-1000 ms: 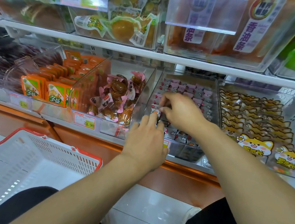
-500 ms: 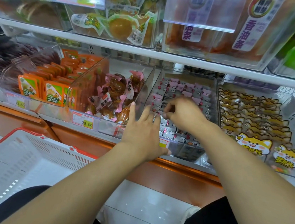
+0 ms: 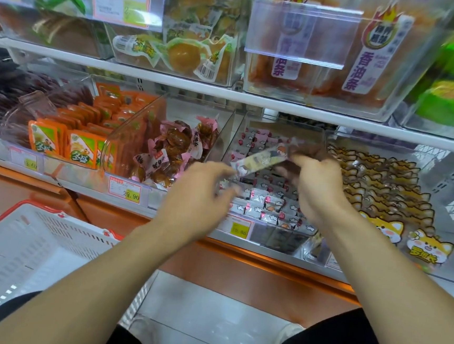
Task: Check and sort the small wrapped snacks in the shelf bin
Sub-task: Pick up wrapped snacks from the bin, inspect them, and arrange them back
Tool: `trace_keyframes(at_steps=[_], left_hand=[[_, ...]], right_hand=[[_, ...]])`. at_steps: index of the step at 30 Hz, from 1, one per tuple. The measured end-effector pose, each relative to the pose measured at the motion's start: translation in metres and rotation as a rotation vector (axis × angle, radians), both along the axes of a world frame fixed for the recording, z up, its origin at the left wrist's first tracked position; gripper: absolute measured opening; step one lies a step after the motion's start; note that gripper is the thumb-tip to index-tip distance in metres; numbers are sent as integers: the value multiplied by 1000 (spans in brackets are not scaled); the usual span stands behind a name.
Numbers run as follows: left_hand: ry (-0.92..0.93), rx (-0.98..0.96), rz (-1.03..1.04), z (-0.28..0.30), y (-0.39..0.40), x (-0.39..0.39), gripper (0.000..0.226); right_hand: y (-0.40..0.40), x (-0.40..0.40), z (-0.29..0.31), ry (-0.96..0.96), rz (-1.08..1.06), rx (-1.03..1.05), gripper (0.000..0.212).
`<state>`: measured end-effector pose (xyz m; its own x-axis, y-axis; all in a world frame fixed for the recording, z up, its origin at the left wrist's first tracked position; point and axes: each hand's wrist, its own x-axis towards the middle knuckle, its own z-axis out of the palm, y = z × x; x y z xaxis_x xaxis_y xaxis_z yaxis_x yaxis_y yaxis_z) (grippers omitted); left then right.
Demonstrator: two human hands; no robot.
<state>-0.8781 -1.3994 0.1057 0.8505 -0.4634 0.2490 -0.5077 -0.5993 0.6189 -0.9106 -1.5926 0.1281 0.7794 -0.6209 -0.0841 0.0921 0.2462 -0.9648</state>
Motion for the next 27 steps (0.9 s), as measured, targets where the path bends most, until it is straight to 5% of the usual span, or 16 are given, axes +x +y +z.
trace_keyframes(at_steps=[2,5,10,22,27], left_hand=[[200,-322,108,9,14,1,24],[574,-604,46,10,25,-2,28],[722,-927,80,10,34,-4,32],[714,-923,183,10,50,7,18],[575,-873,183,13,56,7,17]], right_hand=[[6,-9,3,10,73,200,8],[18,-19,3,26,175,347,11],[24,-27,5,80,307,399,20],[29,-27,3,132,372,418,26],[31,-32,1,52,500,316,19]])
